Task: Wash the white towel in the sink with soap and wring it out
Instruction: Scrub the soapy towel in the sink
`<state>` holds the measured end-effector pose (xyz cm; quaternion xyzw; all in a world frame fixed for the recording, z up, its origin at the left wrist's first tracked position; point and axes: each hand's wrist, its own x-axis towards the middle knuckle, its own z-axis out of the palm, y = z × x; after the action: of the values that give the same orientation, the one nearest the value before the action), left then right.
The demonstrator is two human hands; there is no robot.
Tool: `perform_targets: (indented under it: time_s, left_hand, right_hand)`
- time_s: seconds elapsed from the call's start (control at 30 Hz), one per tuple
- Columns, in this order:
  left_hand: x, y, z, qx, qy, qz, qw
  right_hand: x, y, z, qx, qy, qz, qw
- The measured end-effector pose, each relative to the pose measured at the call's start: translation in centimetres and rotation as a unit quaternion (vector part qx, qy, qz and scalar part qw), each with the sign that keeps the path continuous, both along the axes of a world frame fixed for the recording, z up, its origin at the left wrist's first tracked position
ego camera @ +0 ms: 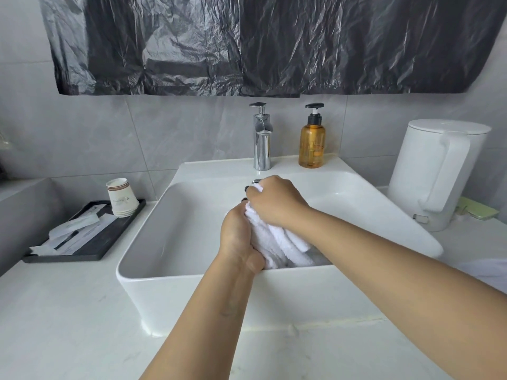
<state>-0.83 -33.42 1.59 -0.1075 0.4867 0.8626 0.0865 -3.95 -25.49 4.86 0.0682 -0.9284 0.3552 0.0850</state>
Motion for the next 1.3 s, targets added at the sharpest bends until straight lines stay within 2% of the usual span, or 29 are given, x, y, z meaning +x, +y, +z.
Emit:
perform_targets:
  time_s: [0.13, 0.23, 0.37, 0.5, 0.6, 0.7, 0.8, 0.93, 1.03, 1.1, 1.17, 1.2, 1.3]
  left_hand:
    - [0.3, -0.1, -0.1, 0.009, -0.043, -0.021, 0.999]
    - [0.7, 0.5, 0.4, -0.002, -0.032, -0.037, 0.999]
    - [0.9, 1.2, 0.8, 0.019, 0.014, -0.033, 0.999]
    - [0.4, 0.4, 0.0, 0.018, -0.012, -0.029, 0.999]
    - [0.1, 0.0, 0.0, 0.029, -0.052, -0.032, 0.998]
    - [-0.3, 0.2, -0.4, 0.020, -0.052, -0.022, 0.998]
    - [-0.2, 0.9, -0.2, 0.048, -0.027, -0.038, 0.998]
    - [-0.4, 0.9, -0.7, 0.012, 0.002, -0.044, 0.999]
    - [-0.6, 0.5, -0.8, -0.018, 0.015, -0.015, 1.000]
    - [-0.5, 0.3, -0.6, 0.014, -0.006, -0.020, 1.000]
    - [-0.4, 0.2, -0.6, 0.037, -0.030, -0.037, 0.998]
    - [-0.5, 0.3, -0.7, 0.055, -0.039, -0.045, 0.997]
    - [-0.8, 0.3, -0.9, 0.061, -0.045, -0.068, 0.995]
  right_hand:
    - [3.2, -0.5, -0.7, 0.069, 0.060, 0.016, 0.996]
    - [2.2, -0.1, -0.5, 0.038, 0.066, 0.020, 0.997]
    - [-0.9, 0.9, 0.0, -0.040, 0.010, -0.018, 0.999]
    - [-1.1, 0.8, -0.5, -0.064, -0.009, -0.022, 0.998]
    - [1.9, 0.0, -0.7, -0.013, 0.021, 0.006, 1.000]
    - [3.4, -0.2, -0.4, 0.008, 0.050, 0.020, 0.999]
    - [1.3, 0.2, 0.1, -0.032, 0.039, 0.019, 0.999]
    - [-1.4, 0.9, 0.0, -0.125, -0.042, -0.032, 0.991]
    - [-0.5, 0.4, 0.1, -0.161, -0.072, -0.003, 0.984]
    - [1.2, 0.0, 0.2, -0.126, -0.059, 0.036, 0.990]
    - [2.8, -0.5, 0.1, -0.017, -0.009, 0.046, 0.999]
    - [3.1, -0.6, 0.1, 0.008, 0.019, 0.040, 0.999]
    - [1.9, -0.2, -0.1, -0.037, 0.036, 0.029, 0.998]
